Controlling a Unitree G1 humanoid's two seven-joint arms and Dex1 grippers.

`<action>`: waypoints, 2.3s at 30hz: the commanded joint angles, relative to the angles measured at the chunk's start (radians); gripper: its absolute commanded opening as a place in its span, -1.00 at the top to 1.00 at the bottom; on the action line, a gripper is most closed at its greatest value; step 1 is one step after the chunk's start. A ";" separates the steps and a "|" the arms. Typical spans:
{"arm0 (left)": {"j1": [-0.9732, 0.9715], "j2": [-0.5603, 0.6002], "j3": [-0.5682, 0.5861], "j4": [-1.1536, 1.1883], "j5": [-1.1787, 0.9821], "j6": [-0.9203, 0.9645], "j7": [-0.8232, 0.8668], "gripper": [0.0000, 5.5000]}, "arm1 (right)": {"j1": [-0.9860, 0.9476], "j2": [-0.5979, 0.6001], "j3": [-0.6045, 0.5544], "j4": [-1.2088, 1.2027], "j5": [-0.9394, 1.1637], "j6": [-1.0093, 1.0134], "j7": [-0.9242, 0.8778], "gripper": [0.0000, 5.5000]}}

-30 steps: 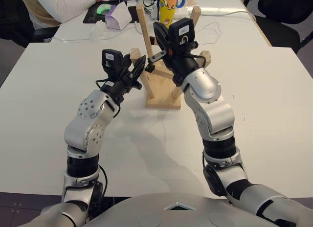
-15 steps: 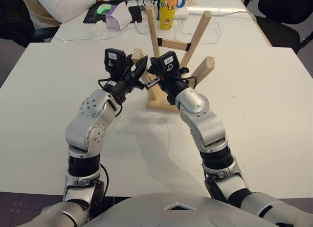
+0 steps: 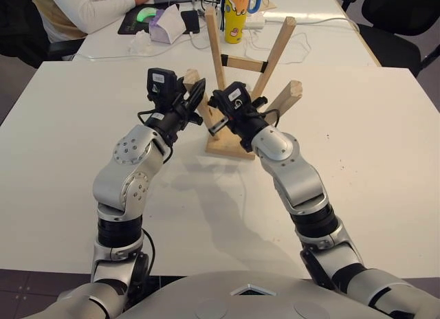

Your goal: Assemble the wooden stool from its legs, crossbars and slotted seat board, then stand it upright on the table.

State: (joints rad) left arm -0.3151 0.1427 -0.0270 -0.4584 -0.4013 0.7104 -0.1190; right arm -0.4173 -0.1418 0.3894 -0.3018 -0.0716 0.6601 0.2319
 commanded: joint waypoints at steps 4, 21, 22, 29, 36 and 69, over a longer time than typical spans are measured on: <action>-0.032 -0.022 -0.026 -0.033 0.001 -0.006 -0.009 0.43 | 0.146 -0.085 0.055 0.195 0.008 0.092 0.090 1.00; -0.027 -0.046 -0.023 -0.063 0.007 0.008 0.006 0.43 | -0.117 0.206 -0.300 -0.107 0.099 -0.264 -0.216 1.00; -0.027 -0.047 -0.023 -0.064 0.007 0.009 0.006 0.43 | -0.125 0.211 -0.303 -0.112 0.101 -0.261 -0.221 1.00; -0.023 -0.050 -0.023 -0.070 0.009 0.014 0.012 0.43 | -0.098 0.186 -0.226 -0.092 0.080 -0.184 -0.169 1.00; -0.026 -0.059 -0.016 -0.094 0.005 0.028 0.025 0.43 | 0.113 -0.047 0.047 0.153 0.028 0.162 0.040 1.00; -0.042 -0.057 -0.009 -0.055 0.011 0.003 0.004 0.43 | -0.063 0.132 -0.164 0.072 0.018 -0.172 -0.138 1.00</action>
State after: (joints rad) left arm -0.3371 0.0847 -0.0369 -0.5122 -0.3888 0.7228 -0.1041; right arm -0.5362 0.0448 0.1398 -0.2809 -0.0320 0.3393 0.0176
